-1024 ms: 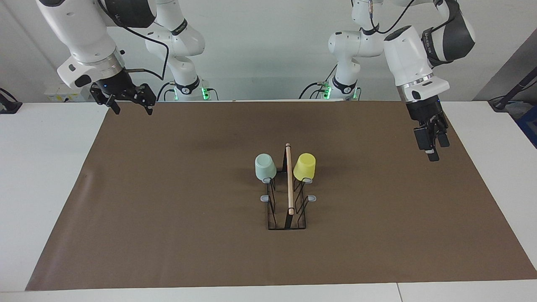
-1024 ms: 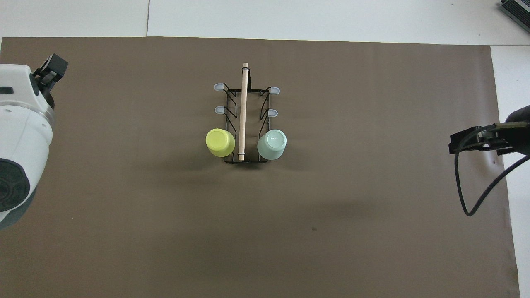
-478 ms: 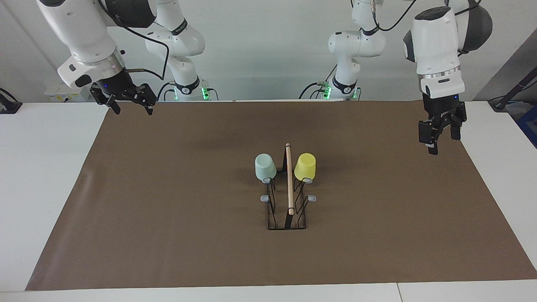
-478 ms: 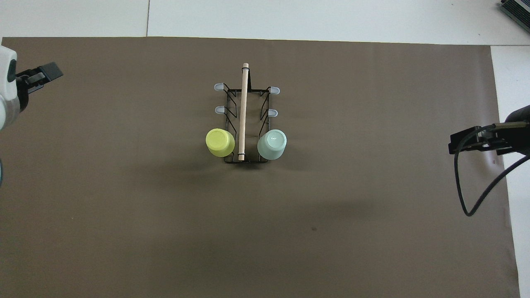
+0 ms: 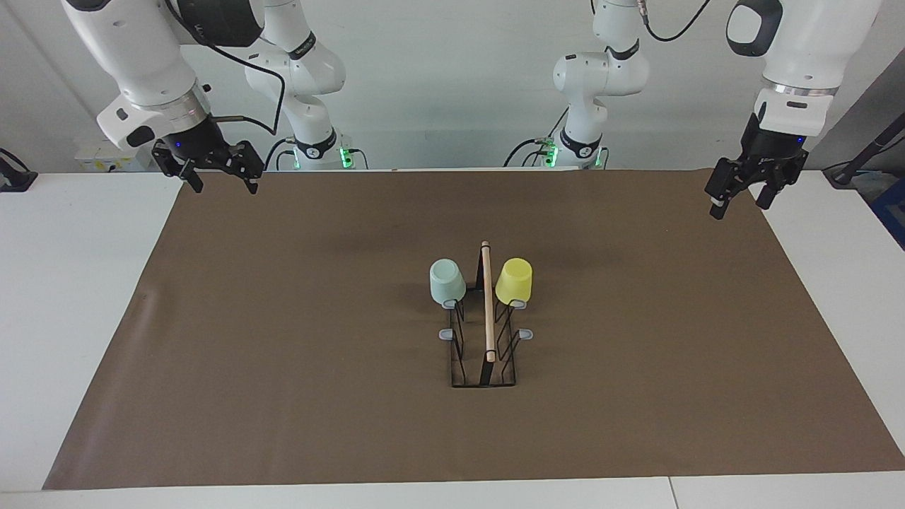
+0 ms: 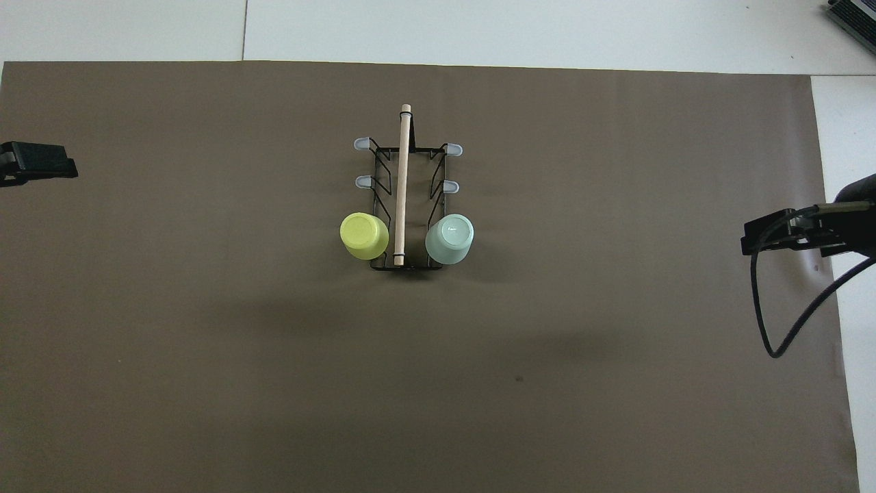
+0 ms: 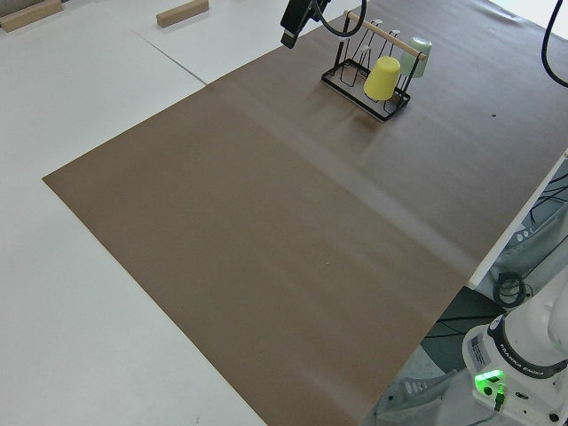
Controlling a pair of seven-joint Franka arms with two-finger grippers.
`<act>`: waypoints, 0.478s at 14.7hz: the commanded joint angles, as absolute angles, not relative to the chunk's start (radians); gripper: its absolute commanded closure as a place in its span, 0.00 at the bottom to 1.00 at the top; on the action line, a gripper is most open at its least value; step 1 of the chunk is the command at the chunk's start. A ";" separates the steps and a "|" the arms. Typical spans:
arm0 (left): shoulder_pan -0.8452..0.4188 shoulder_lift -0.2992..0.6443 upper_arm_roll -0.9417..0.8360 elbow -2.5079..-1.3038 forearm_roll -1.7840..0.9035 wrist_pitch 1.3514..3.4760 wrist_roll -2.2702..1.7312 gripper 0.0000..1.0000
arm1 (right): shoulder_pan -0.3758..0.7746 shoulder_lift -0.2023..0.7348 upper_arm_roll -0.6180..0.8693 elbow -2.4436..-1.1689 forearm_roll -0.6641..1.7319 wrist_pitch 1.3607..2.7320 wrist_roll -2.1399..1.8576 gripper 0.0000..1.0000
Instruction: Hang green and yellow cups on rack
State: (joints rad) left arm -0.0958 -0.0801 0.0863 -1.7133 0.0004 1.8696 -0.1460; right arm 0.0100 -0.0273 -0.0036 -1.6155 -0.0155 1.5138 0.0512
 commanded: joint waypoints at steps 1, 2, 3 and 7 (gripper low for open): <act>-0.074 -0.046 0.069 -1.622 -0.028 1.709 -0.025 0.00 | 0.005 -0.048 0.000 -1.641 0.000 1.528 0.064 0.00; -0.074 -0.048 0.069 -1.612 -0.028 1.671 0.013 0.00 | 0.005 -0.048 0.000 -1.641 0.000 1.526 0.066 0.00; -0.072 -0.057 0.061 -1.612 -0.028 1.654 0.044 0.00 | 0.005 -0.048 0.000 -1.641 0.000 1.528 0.064 0.00; -0.074 -0.074 0.060 -1.629 -0.029 1.603 0.109 0.00 | -0.002 -0.048 0.000 -1.641 0.000 1.529 0.061 0.00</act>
